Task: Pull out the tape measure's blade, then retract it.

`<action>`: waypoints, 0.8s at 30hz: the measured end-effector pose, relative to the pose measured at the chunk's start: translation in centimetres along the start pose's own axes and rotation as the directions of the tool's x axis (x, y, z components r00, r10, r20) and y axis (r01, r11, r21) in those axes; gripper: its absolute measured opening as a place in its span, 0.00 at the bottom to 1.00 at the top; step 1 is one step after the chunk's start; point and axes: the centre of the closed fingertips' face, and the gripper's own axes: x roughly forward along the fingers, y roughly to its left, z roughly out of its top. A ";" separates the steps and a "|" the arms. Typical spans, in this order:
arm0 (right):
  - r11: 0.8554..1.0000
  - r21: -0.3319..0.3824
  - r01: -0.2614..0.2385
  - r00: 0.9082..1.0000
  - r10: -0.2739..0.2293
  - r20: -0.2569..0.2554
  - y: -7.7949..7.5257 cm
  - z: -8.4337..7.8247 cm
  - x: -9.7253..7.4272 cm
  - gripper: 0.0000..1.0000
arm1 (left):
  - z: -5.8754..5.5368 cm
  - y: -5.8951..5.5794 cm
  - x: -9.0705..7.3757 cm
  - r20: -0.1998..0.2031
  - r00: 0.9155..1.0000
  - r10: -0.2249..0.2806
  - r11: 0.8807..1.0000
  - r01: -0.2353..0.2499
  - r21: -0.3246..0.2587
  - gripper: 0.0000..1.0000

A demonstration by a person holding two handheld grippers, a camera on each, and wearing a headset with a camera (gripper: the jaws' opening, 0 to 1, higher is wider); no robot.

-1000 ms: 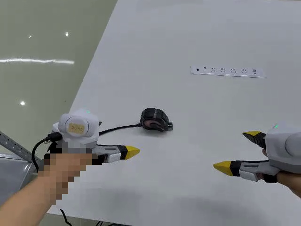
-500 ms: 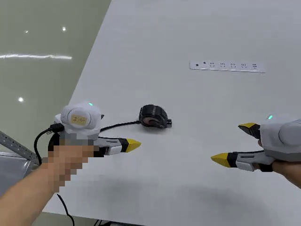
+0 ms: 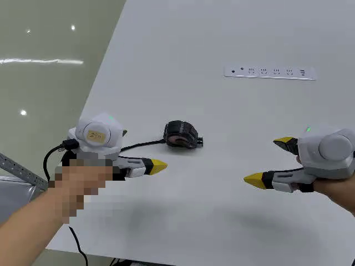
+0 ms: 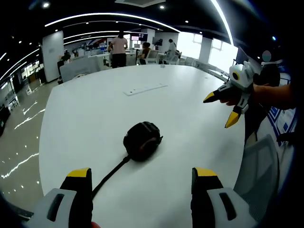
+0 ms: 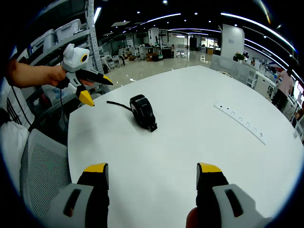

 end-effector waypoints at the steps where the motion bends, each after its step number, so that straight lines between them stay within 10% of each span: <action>1: 1.000 -0.003 -0.003 1.000 0.003 -0.001 0.0 0.0 0.1 0.77 | 0.1 0.0 0.1 0.000 1.000 -0.002 1.000 0.002 0.002 0.83; 24: 0.996 -0.052 -0.074 0.997 0.072 -0.040 -0.7 0.3 3.7 0.74 | 0.9 0.5 3.6 -0.049 0.997 -0.059 0.994 0.063 0.089 0.77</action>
